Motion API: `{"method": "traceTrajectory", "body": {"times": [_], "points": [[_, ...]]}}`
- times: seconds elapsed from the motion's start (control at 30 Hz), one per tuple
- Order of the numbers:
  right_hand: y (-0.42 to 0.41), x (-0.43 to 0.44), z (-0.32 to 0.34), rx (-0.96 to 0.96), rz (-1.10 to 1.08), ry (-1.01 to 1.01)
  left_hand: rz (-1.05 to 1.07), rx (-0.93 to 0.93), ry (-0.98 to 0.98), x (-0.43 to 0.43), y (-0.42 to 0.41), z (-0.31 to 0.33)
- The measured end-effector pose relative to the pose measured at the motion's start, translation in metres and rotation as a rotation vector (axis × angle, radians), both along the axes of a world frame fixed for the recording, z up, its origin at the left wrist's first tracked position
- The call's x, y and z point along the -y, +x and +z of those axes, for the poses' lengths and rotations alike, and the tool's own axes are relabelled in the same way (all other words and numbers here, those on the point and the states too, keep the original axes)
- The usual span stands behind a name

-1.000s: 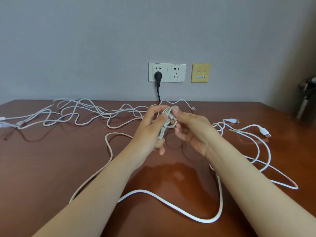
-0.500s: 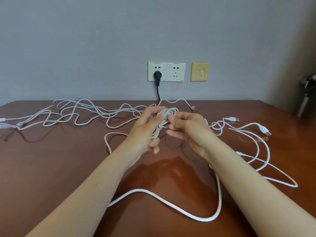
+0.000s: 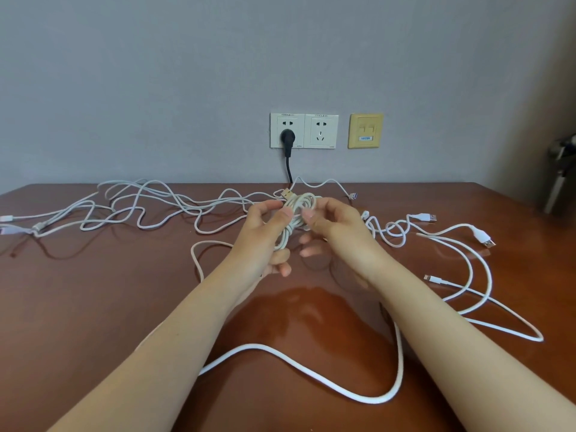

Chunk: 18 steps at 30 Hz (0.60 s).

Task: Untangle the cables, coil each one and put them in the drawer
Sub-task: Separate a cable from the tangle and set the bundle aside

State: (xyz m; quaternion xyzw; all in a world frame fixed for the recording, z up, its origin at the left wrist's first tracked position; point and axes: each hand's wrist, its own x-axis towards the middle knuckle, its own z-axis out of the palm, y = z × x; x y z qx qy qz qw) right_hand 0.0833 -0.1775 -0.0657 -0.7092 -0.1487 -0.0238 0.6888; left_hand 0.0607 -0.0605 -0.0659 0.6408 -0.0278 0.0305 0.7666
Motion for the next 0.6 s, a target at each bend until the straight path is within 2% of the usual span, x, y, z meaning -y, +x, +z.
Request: {"method": "traceTrajectory", "body": {"times": [0.2, 0.4, 0.5, 0.6], "points": [[0.001, 0.002, -0.003, 0.041, -0.044, -0.034, -0.049, 0.047, 0.059, 0.000, 0.000, 0.001], [0.000, -0.007, -0.008, -0.008, -0.098, 0.041, -0.007, 0.380, 0.551, -0.005, 0.009, -0.012], [0.000, -0.005, -0.005, -0.071, -0.036, 0.110, 0.021, 0.416, 0.715, -0.010, 0.009, -0.014], [0.002, 0.002, -0.004, -0.180, 0.061, 0.148, 0.016, 0.372, 0.870, -0.015, 0.010, -0.018]]}}
